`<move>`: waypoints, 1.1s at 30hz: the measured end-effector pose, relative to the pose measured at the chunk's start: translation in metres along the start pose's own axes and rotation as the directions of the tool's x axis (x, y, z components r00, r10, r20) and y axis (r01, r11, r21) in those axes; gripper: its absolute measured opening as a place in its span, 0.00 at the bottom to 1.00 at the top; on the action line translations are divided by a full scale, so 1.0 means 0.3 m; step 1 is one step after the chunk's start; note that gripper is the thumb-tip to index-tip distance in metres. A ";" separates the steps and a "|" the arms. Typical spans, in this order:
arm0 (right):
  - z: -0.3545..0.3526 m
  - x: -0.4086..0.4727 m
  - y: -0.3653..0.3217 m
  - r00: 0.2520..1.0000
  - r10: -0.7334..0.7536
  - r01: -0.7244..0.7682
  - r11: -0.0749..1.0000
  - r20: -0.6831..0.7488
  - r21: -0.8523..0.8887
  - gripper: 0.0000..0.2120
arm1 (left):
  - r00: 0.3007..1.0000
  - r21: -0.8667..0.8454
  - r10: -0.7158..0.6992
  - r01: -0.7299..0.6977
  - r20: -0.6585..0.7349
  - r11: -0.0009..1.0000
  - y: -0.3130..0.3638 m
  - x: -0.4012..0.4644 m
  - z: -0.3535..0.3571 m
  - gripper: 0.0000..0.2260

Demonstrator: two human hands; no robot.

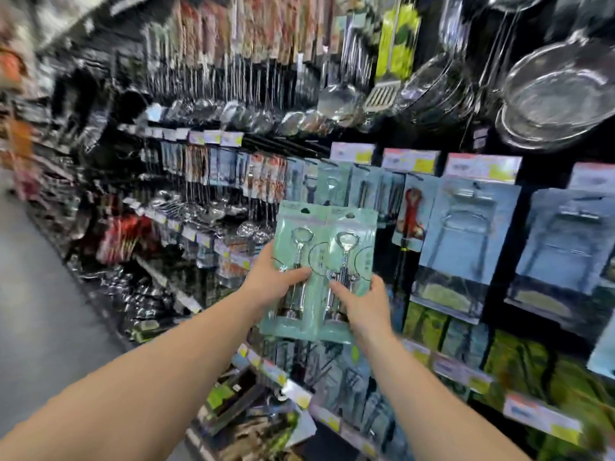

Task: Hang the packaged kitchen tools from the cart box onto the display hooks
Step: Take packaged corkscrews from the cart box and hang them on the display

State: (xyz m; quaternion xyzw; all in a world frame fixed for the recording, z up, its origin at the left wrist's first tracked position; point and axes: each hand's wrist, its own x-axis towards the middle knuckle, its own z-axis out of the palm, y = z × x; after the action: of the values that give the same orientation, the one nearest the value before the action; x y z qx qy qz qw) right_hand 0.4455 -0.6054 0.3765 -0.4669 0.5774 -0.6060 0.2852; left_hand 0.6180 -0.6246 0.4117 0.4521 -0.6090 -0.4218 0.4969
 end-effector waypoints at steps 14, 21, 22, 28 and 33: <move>0.127 0.420 0.098 0.978 -0.035 0.019 0.997 -0.206 -0.079 0.42 | 0.998 -0.143 0.063 -0.065 -0.019 0.988 -0.062 0.703 0.042 0.50; 0.274 0.496 0.114 0.919 -0.006 -0.048 0.991 -0.394 -0.126 0.46 | 0.974 -0.219 0.170 -0.135 0.150 0.966 -0.017 0.932 0.008 0.33; 0.289 0.501 0.119 0.911 -0.011 -0.046 0.991 -0.413 -0.128 0.46 | 0.969 -0.227 0.184 -0.143 0.168 0.963 -0.021 0.957 0.004 0.36; 0.384 0.489 0.156 0.847 -0.025 -0.040 0.993 -0.531 -0.110 0.44 | 0.930 -0.241 0.214 -0.143 0.299 0.960 -0.076 1.036 -0.003 0.34; 0.392 0.464 0.131 0.816 -0.044 -0.003 0.997 -0.576 -0.081 0.41 | 0.925 -0.214 0.190 -0.123 0.330 0.969 -0.091 1.145 0.059 0.37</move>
State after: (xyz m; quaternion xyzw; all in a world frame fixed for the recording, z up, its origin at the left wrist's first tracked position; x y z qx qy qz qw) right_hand 0.4873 -0.7862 0.3593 -0.2784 0.6547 -0.6990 0.0720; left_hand 0.5705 -0.9629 0.4596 0.2708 -0.6786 -0.5095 0.4544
